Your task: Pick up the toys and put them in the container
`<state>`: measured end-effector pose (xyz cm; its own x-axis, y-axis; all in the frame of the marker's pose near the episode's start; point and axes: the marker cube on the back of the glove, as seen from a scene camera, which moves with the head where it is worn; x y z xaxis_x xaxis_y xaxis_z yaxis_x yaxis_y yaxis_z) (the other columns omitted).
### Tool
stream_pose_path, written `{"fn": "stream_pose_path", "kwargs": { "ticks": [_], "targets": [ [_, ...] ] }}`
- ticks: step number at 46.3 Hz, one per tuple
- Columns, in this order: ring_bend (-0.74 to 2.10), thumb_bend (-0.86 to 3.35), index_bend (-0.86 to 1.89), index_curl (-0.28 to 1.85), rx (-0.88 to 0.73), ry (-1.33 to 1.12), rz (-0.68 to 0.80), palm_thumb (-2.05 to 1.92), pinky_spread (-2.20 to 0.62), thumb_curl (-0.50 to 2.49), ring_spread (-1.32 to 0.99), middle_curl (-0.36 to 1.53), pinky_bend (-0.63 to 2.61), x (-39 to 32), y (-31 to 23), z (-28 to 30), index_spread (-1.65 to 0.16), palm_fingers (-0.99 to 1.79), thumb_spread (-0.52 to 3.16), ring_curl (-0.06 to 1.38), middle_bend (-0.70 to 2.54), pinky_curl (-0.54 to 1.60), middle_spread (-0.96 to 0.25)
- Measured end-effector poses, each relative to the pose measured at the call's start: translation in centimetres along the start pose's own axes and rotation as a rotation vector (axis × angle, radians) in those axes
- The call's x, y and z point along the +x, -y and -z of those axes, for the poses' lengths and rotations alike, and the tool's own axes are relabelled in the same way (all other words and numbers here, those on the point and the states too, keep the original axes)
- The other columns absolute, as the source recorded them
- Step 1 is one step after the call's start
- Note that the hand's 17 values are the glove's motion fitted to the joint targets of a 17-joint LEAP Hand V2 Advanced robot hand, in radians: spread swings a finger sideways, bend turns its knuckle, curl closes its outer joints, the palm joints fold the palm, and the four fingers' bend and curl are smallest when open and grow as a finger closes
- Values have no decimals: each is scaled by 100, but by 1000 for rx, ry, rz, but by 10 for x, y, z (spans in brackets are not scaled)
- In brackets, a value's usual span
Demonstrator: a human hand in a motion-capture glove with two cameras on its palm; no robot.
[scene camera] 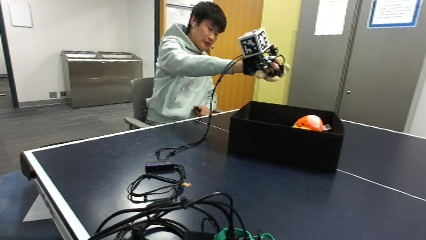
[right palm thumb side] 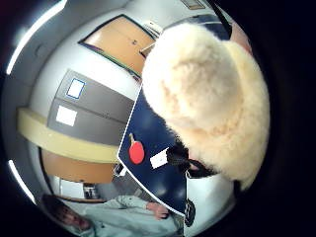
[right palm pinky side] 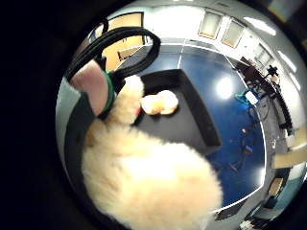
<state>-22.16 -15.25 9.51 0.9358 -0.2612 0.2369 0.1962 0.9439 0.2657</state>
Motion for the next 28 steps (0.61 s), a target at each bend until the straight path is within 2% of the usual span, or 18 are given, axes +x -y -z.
{"fn": "stream_pose_path", "kwargs": {
  "ticks": [2, 7, 10, 13, 18, 19, 22, 28],
  "targets": [
    [109, -1, 17, 82, -18, -28, -48, 65, -34, 80, -31, 70, 100, 2, 6, -14, -32, 57, 98, 59, 51, 50, -21],
    [108, -1, 17, 84, -75, -130, -40, 64, -33, 79, -31, 72, 99, 15, 17, -42, -32, 52, 103, 59, 52, 49, -21],
    [106, -1, 19, 86, -157, -86, -75, 63, -32, 79, -30, 73, 97, -14, 7, -60, -32, 48, 105, 58, 54, 48, -21],
    [102, -1, 21, 88, -263, -119, -104, 61, -30, 77, -29, 74, 93, -9, 6, -70, -32, 40, 108, 57, 56, 48, -21],
    [67, -6, 32, 91, -376, -147, -107, 44, -14, 67, -19, 71, 91, -12, 0, -83, -32, -6, 122, 52, 47, 49, -16],
    [52, -11, 29, 88, -375, -140, -107, 34, -11, 64, -16, 69, 93, -13, -1, -84, -32, -26, 121, 47, 42, 49, -14],
    [33, -11, 20, 82, -351, -112, -109, 20, -5, 58, -10, 64, 94, -13, -3, -81, -30, -30, 119, 40, 34, 45, -10],
    [19, -6, 11, 71, -290, -142, -42, 7, 2, 51, -3, 57, 90, -2, -8, -68, -27, -23, 116, 32, 19, 42, -5]
  ]
}}
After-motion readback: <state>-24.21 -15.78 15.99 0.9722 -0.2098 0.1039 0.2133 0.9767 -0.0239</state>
